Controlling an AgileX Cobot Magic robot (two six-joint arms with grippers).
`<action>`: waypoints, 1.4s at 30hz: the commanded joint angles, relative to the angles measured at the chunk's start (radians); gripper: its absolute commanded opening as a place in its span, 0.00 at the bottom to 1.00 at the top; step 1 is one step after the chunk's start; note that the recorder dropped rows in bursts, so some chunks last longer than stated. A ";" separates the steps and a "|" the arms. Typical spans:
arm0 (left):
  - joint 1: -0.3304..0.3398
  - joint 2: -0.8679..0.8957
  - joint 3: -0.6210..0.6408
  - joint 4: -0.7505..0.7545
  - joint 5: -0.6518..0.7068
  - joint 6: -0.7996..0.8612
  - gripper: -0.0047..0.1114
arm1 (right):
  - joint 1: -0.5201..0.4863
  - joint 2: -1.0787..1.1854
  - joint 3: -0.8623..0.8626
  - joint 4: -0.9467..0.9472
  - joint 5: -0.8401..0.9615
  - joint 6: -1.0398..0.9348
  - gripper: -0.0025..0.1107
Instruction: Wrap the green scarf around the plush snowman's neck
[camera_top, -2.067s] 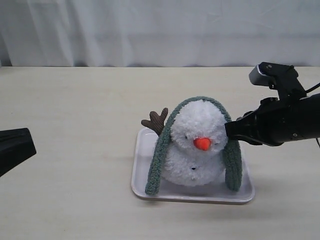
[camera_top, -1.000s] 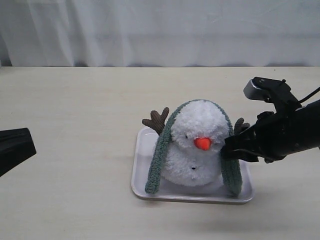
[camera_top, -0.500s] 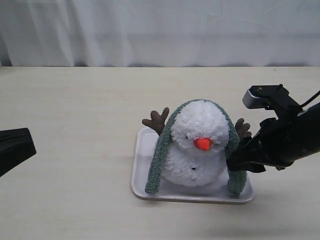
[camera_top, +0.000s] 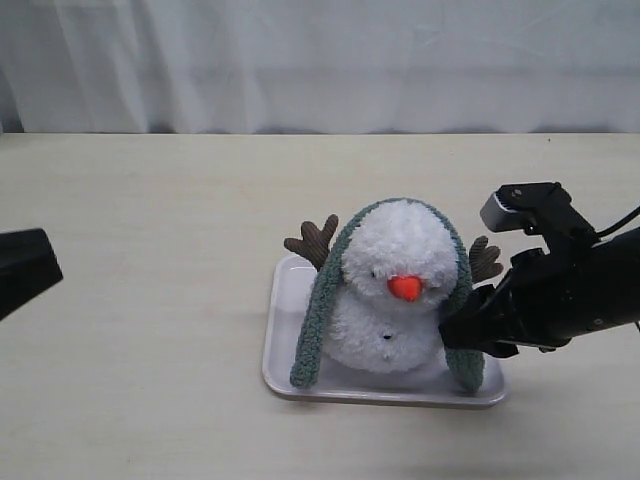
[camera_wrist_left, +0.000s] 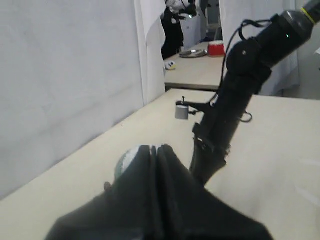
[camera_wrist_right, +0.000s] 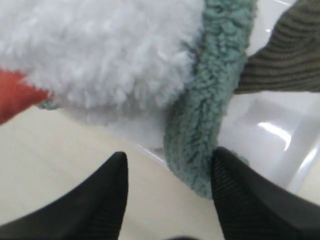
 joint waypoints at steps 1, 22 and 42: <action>-0.009 -0.004 0.006 -0.008 -0.084 -0.020 0.04 | 0.002 -0.002 0.005 0.020 -0.017 -0.024 0.45; 0.339 0.916 -0.221 -0.444 -0.237 0.342 0.04 | 0.002 -0.002 0.007 0.032 -0.038 -0.003 0.45; 0.548 1.101 -0.473 -1.260 -0.921 1.497 0.04 | 0.002 -0.002 0.007 0.025 -0.036 0.003 0.45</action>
